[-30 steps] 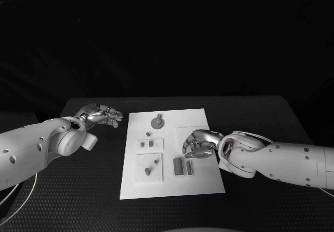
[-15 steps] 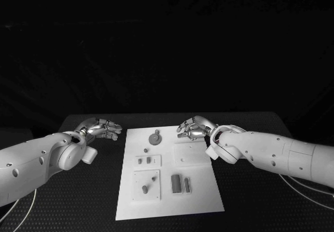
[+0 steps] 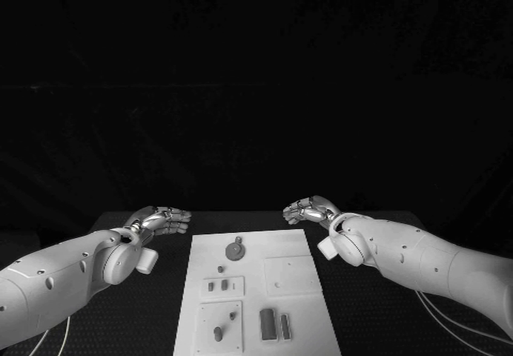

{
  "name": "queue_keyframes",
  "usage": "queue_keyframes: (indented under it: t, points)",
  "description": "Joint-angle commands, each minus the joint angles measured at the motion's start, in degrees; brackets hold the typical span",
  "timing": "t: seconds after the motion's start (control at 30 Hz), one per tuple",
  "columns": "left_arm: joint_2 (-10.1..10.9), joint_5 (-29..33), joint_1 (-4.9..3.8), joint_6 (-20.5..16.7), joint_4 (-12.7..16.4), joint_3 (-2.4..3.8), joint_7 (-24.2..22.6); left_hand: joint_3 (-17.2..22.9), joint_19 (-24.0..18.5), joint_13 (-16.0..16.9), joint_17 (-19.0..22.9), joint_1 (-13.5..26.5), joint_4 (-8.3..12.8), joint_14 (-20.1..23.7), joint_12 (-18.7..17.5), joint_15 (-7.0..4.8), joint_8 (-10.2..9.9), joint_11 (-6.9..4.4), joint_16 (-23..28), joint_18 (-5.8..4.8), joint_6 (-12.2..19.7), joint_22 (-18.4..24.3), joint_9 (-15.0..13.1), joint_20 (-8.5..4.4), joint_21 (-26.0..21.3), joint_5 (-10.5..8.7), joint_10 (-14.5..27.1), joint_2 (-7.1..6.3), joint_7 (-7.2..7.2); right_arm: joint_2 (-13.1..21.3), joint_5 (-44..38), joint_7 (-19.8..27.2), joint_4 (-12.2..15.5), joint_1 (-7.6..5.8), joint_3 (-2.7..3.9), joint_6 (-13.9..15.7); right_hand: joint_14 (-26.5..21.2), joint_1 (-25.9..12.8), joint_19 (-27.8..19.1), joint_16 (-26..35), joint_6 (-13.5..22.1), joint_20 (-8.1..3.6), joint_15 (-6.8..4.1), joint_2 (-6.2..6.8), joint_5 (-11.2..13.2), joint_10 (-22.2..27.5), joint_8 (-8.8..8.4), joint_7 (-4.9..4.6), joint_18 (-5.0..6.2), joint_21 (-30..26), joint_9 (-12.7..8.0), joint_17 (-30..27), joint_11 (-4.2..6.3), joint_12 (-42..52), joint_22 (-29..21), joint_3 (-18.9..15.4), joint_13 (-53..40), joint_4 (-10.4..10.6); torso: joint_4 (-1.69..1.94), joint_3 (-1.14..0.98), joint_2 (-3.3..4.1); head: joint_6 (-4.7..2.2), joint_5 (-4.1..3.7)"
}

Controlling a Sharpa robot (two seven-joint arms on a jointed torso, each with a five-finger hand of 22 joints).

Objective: Assemble the parts on the task board

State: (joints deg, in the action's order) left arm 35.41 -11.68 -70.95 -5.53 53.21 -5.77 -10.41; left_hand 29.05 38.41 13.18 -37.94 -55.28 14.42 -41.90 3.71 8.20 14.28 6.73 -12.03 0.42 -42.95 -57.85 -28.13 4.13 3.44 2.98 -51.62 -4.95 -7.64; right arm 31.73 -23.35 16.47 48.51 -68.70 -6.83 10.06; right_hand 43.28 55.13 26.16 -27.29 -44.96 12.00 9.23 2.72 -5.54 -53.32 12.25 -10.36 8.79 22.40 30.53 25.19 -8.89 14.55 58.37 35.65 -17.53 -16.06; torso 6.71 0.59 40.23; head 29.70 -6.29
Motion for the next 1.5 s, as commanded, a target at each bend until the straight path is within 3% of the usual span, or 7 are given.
queue_keyframes:
  t: [0.03,0.23,0.27,0.3,0.33,0.93,1.5]
  points:
    - [-0.8,2.0,0.02,2.8,-0.7,0.07,-3.2,-0.8,-1.6,-0.8,0.5,0.8,0.3,1.1,-0.1,0.23,-0.3,-0.19,0.8,-0.42,0.8,1.7,-0.1,0.71,0.0,-0.16,0.9,0.09,0.04,-0.4,4.5,3.0,-1.2,0.23,0.55,-4.0,-0.2,-0.5,-0.5,1.8,0.5,0.23,0.22,-0.36,0.2,-0.6,0.40,0.03,-0.70,-1.1,-0.3,-1.0,-0.20,-2.0,-0.3,-1.4,2.4,0.2,-0.08,0.16,-0.42,-0.75,0.26]
    - [-1.4,2.2,0.28,3.5,-1.5,0.09,-3.4,-1.6,-3.0,-2.4,1.6,1.1,0.9,2.6,0.1,0.61,0.0,-0.50,2.0,-0.42,1.7,5.5,-0.5,1.48,0.1,-0.15,2.1,0.62,0.32,-0.4,4.8,3.5,-2.3,0.42,1.28,-3.8,0.6,-0.4,0.4,3.2,0.9,0.31,0.27,-0.48,0.1,-1.9,0.74,-0.02,-0.32,-2.0,-1.0,-1.8,-0.26,-3.7,-0.5,-2.6,5.3,0.4,0.01,0.06,-0.47,-0.48,0.52]
    - [-1.2,1.1,0.16,1.4,-1.4,0.03,-1.5,-29.0,-38.4,-13.2,37.9,55.3,-14.4,41.9,-3.7,-8.20,-14.3,-6.73,12.0,-0.42,43.0,57.8,28.1,-4.13,-3.4,-2.98,51.6,4.95,7.64,-0.4,3.0,1.6,-2.2,0.26,1.26,-1.9,-43.3,-55.1,-26.2,27.3,45.0,-12.00,-9.23,-2.72,5.5,53.3,-12.25,10.36,-8.79,-22.4,-30.5,-25.2,8.89,-14.5,-17.8,-35.7,17.5,16.1,-0.01,0.08,-0.42,-0.71,0.46]
    - [-1.2,1.1,0.18,1.4,-1.3,0.04,-1.5,-29.0,-38.4,-13.2,37.9,55.3,-14.4,41.9,-3.7,-8.20,-14.3,-6.73,12.0,-0.42,43.0,57.8,28.1,-4.13,-3.4,-2.98,51.6,4.95,7.64,-0.3,3.0,1.6,-2.1,0.27,1.26,-1.9,-43.3,-55.1,-26.2,27.3,45.0,-12.00,-9.23,-2.72,5.5,53.3,-12.25,10.36,-8.79,-22.4,-30.5,-25.2,8.89,-14.5,-18.0,-35.7,17.5,16.1,-0.03,0.08,-0.45,-0.70,0.48]
    - [-1.1,1.1,0.22,1.2,-1.2,0.07,-1.6,-29.0,-38.4,-13.2,37.9,55.3,-14.4,41.9,-3.7,-8.20,-14.3,-6.73,12.0,-0.42,43.0,57.8,28.1,-4.13,-3.4,-2.98,51.6,4.95,7.64,-0.3,3.1,1.6,-1.9,0.30,1.28,-1.7,-43.3,-55.1,-26.2,27.3,45.0,-12.00,-9.23,-2.72,5.5,53.3,-12.25,10.36,-8.79,-22.4,-30.5,-25.2,8.89,-14.5,-58.4,-35.7,17.5,16.1,-0.10,0.07,-0.53,-0.64,0.53]
    - [5.0,7.4,6.50,-22.4,21.3,3.45,-12.2,-29.0,-38.4,-13.2,37.9,55.3,-14.4,41.9,-3.7,-8.20,-14.3,-6.73,12.0,-0.42,43.0,57.8,28.1,-4.13,-3.4,-2.98,51.6,4.95,7.64,6.9,14.1,8.0,21.7,4.79,4.31,17.8,-43.3,-55.1,-26.2,27.3,45.0,-12.00,-9.23,-2.72,5.5,53.3,-12.25,10.36,-8.79,-22.4,-30.5,-25.2,8.89,-14.5,-58.4,-35.7,17.5,16.1,-6.44,-0.56,-8.70,4.47,6.06]
    - [9.3,11.7,10.79,-38.6,36.7,5.77,-19.4,-29.0,-38.4,-13.2,37.9,55.3,-14.4,41.9,-3.7,-8.20,-14.3,-6.73,12.0,-0.42,43.0,57.8,28.1,-4.13,-3.4,-2.98,51.6,4.95,7.64,13.0,23.3,13.3,41.4,8.54,6.83,34.0,-43.3,-55.1,-26.2,27.3,45.0,-12.00,-9.23,-2.72,5.5,53.3,-12.25,10.36,-8.79,-22.4,-30.5,-25.2,8.89,-14.5,-58.4,-35.7,17.5,16.1,-6.71,-0.59,-9.05,4.68,6.29]
